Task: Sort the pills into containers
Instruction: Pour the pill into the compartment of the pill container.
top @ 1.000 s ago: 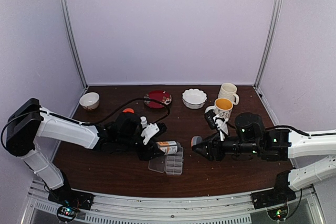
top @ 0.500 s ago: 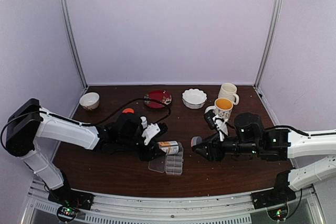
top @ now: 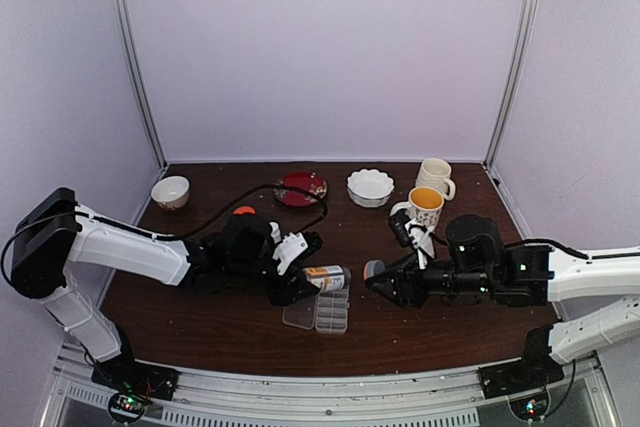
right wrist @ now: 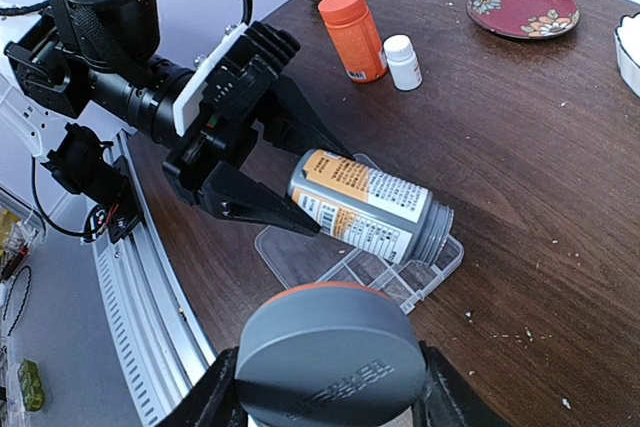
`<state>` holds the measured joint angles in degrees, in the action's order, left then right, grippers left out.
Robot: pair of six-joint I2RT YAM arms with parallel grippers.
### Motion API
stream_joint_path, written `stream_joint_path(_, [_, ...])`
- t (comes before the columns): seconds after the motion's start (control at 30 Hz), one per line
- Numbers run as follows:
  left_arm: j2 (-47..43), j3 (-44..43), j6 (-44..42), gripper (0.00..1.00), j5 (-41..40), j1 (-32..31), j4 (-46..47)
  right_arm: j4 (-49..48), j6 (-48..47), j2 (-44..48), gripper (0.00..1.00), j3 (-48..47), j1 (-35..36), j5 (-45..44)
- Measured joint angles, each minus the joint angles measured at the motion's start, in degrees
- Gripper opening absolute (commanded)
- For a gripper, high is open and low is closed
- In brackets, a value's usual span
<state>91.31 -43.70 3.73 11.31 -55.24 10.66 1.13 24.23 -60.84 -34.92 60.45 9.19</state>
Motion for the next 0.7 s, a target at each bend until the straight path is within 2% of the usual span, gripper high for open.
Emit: stream_joint_path(0.7, [0.26,-1.09,-0.26,0.0,-1.77,-0.26,-3.3,0.46,0.0,0.0,0.0,-0.31,0.0,0.0])
